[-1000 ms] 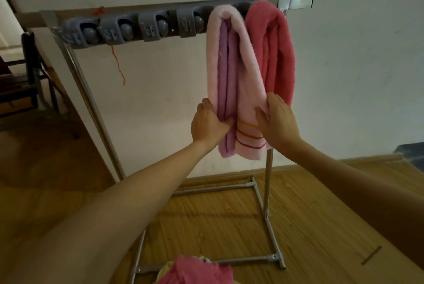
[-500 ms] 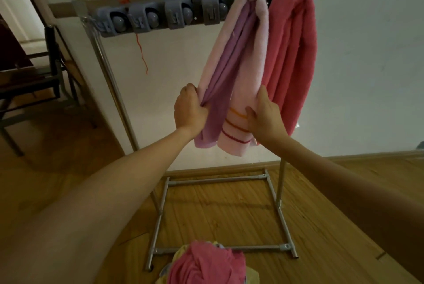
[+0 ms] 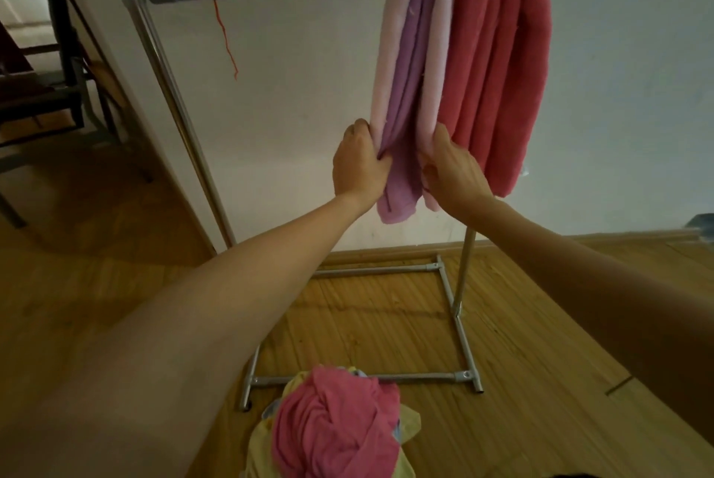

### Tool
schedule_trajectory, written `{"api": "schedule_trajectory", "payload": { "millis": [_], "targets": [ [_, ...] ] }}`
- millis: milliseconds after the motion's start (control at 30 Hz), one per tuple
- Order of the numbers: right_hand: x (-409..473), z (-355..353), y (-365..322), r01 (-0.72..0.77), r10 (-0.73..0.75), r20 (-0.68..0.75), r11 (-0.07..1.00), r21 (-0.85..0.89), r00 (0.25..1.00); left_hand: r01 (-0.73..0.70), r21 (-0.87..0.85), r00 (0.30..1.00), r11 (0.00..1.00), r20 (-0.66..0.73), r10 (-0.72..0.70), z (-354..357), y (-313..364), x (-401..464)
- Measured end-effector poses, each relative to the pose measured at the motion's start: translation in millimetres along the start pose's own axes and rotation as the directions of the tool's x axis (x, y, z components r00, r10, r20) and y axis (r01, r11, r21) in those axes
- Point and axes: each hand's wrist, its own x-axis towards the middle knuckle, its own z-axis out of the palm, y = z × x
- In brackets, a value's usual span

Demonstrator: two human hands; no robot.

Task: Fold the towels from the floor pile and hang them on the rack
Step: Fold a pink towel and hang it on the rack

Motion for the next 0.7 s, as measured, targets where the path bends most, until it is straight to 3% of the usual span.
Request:
{"api": "schedule_trajectory", "payload": {
  "millis": [200,333,433,533,700],
  "targets": [
    [-43.9,26.9,24.5,-0.017,0.016,0.078,1.000,0.021,0.997,0.015,-0.005,0.992,1.000,0.129,-0.014,14.0,-44.0,-42.1],
    [-105.8,77.2,39.5,-0.093,0.093,0.305,0.996,-0.016,0.948,0.124,0.091,0.950,0.988,0.276,-0.144,30.1,-108.7,-104.7],
    [-158.4,125.3,45.2,-0.098,0.115,0.504,0.993,-0.060,0.856,0.178,0.177,0.892,0.968,0.388,-0.234,42.6,-161.4,-154.7],
    [-206.2,178.6,48.8,-0.118,0.136,0.698,0.990,-0.073,0.703,0.248,0.265,0.791,0.932,0.499,-0.353,53.2,-207.8,-204.3],
    [-283.7,256.6,51.0,-0.182,0.080,0.857,0.983,0.017,0.508,0.371,0.363,0.589,0.855,0.619,-0.519,70.4,-269.5,-299.8]
  ]
}}
